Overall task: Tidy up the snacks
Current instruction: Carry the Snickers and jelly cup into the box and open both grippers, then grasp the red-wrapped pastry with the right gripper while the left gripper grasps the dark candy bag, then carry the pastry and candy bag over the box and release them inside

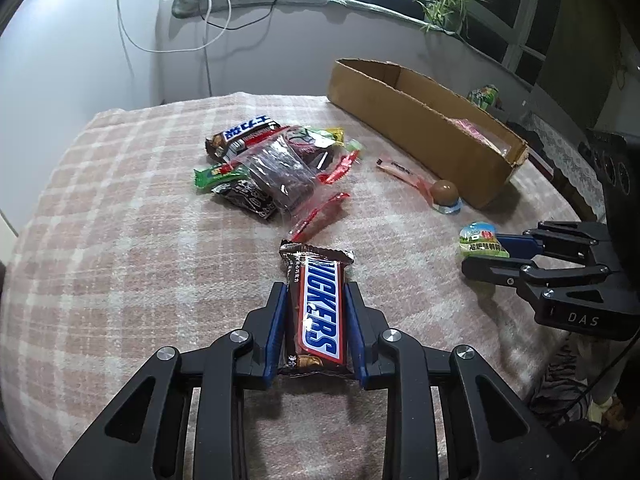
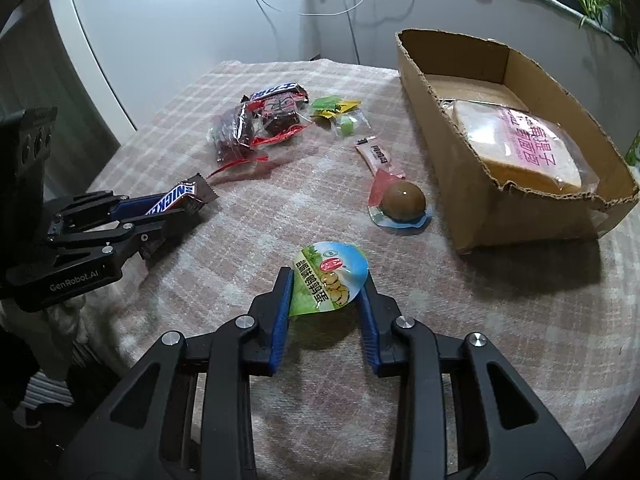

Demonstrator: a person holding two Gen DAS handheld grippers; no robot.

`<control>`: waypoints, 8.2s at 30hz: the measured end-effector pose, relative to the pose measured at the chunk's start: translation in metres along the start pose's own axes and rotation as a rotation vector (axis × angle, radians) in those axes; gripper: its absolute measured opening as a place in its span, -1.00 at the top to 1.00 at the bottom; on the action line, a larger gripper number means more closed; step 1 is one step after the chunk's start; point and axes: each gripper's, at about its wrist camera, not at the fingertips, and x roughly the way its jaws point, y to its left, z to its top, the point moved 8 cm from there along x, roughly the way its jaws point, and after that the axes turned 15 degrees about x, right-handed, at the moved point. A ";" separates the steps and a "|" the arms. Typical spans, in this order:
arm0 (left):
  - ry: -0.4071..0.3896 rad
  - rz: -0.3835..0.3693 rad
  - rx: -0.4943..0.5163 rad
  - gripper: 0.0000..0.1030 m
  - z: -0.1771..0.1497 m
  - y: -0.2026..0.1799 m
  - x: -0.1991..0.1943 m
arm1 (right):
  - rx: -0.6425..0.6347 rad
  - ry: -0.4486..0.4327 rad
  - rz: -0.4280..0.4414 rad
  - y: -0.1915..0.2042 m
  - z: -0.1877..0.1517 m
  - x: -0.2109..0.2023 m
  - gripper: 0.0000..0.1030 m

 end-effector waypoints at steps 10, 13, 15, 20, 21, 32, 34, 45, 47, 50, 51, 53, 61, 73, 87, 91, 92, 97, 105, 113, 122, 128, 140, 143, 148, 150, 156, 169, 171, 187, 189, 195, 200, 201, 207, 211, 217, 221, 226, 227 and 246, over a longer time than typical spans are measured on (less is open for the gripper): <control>-0.039 -0.013 0.004 0.48 0.021 -0.001 -0.012 | -0.002 -0.084 0.045 0.003 0.037 -0.037 0.38; -0.056 -0.020 0.011 0.48 0.036 -0.002 -0.012 | -0.001 -0.111 0.043 -0.002 0.057 -0.045 0.38; -0.071 -0.024 0.018 0.48 0.048 -0.003 -0.011 | 0.002 -0.127 0.041 -0.007 0.067 -0.050 0.38; -0.104 -0.029 0.040 0.48 0.080 -0.006 -0.006 | 0.022 -0.161 0.033 -0.025 0.098 -0.057 0.38; -0.110 -0.029 0.048 0.48 0.086 -0.007 -0.005 | 0.028 -0.165 0.029 -0.029 0.104 -0.058 0.38; -0.141 -0.068 0.093 0.48 0.151 -0.025 0.024 | 0.093 -0.167 0.012 -0.079 0.161 -0.045 0.38; -0.140 -0.072 0.096 0.48 0.160 -0.027 0.030 | 0.101 -0.160 0.001 -0.089 0.170 -0.039 0.38; -0.120 -0.090 0.095 0.48 0.204 -0.033 0.077 | 0.136 -0.122 -0.038 -0.125 0.203 -0.003 0.38; -0.111 -0.095 0.095 0.48 0.207 -0.035 0.085 | 0.136 -0.115 -0.046 -0.129 0.205 0.002 0.37; -0.101 -0.097 0.096 0.48 0.209 -0.036 0.093 | 0.136 -0.109 -0.054 -0.132 0.206 0.008 0.37; -0.097 -0.099 0.096 0.48 0.209 -0.037 0.097 | 0.138 -0.107 -0.055 -0.134 0.206 0.010 0.37; -0.093 -0.098 0.098 0.48 0.210 -0.038 0.100 | 0.142 -0.105 -0.059 -0.135 0.207 0.012 0.36; -0.070 -0.084 0.116 0.47 0.210 -0.042 0.110 | 0.156 -0.117 -0.084 -0.141 0.209 0.012 0.08; -0.088 -0.083 0.107 0.43 0.213 -0.039 0.099 | 0.149 -0.136 -0.082 -0.132 0.206 -0.006 0.08; -0.174 -0.038 0.051 0.43 0.193 -0.007 0.026 | 0.076 -0.202 -0.014 -0.066 0.172 -0.063 0.08; -0.189 -0.014 0.031 0.43 0.178 0.007 0.005 | 0.038 -0.207 0.014 -0.041 0.154 -0.074 0.08; -0.191 -0.008 0.026 0.43 0.174 0.010 0.000 | 0.027 -0.204 0.023 -0.034 0.149 -0.075 0.08; -0.198 0.027 -0.010 0.43 0.148 0.031 -0.024 | -0.007 -0.175 0.065 -0.007 0.122 -0.075 0.08; -0.171 0.039 -0.101 0.27 0.098 0.052 -0.037 | -0.024 -0.096 0.111 0.020 0.098 -0.049 0.08; -0.123 -0.022 -0.212 0.26 0.057 0.050 -0.023 | -0.038 0.015 0.121 0.042 0.102 -0.004 0.08; -0.081 -0.083 -0.268 0.26 0.046 0.044 0.003 | -0.051 0.164 0.103 0.062 0.118 0.045 0.08; -0.058 -0.095 -0.293 0.26 0.047 0.046 0.017 | -0.031 0.236 0.086 0.068 0.121 0.071 0.08; -0.035 -0.086 -0.299 0.26 0.048 0.048 0.033 | 0.011 0.294 0.064 0.066 0.121 0.102 0.08; -0.034 -0.083 -0.299 0.26 0.050 0.049 0.034 | 0.025 0.314 0.067 0.063 0.119 0.109 0.25; -0.029 -0.081 -0.293 0.36 0.049 0.047 0.038 | 0.033 0.313 0.080 0.062 0.118 0.109 0.29; -0.034 -0.084 -0.296 0.40 0.049 0.047 0.039 | 0.034 0.316 0.086 0.063 0.118 0.108 0.30; -0.044 -0.071 -0.285 0.49 0.050 0.048 0.035 | 0.039 0.302 0.096 0.062 0.117 0.101 0.31; -0.073 -0.048 -0.298 0.51 0.047 0.057 0.013 | 0.038 0.229 0.124 0.060 0.124 0.066 0.31; -0.081 -0.048 -0.296 0.51 0.050 0.058 0.010 | 0.039 0.210 0.128 0.056 0.128 0.056 0.31; -0.157 -0.050 -0.233 0.51 0.098 0.052 -0.006 | 0.099 0.056 0.098 -0.008 0.152 -0.012 0.31; -0.164 -0.051 -0.217 0.51 0.108 0.048 -0.005 | 0.104 0.045 0.087 -0.016 0.156 -0.017 0.31; -0.176 -0.061 -0.179 0.51 0.132 0.037 -0.001 | 0.120 0.014 0.047 -0.044 0.166 -0.031 0.31; -0.183 -0.067 -0.143 0.51 0.151 0.026 0.005 | 0.131 -0.002 0.022 -0.064 0.174 -0.036 0.31; -0.182 -0.069 -0.137 0.51 0.155 0.024 0.006 | 0.135 -0.005 0.018 -0.068 0.175 -0.037 0.31; -0.182 -0.068 -0.089 0.51 0.174 0.010 0.015 | 0.144 -0.025 -0.002 -0.087 0.182 -0.036 0.31; -0.173 -0.064 -0.059 0.51 0.187 0.002 0.025 | 0.153 -0.026 -0.017 -0.101 0.188 -0.032 0.31; -0.151 -0.064 -0.025 0.51 0.202 -0.008 0.047 | 0.188 -0.028 -0.030 -0.126 0.197 -0.024 0.31; -0.134 -0.064 -0.007 0.51 0.210 -0.012 0.060 | 0.206 -0.020 -0.036 -0.141 0.200 -0.016 0.31; -0.113 -0.064 0.009 0.51 0.221 -0.016 0.077 | 0.219 -0.011 -0.044 -0.154 0.204 -0.007 0.31; -0.108 -0.064 0.012 0.51 0.223 -0.017 0.081 | 0.220 -0.010 -0.043 -0.156 0.205 -0.006 0.31; -0.063 -0.081 0.039 0.48 0.233 -0.029 0.110 | 0.207 0.006 -0.045 -0.162 0.207 0.008 0.30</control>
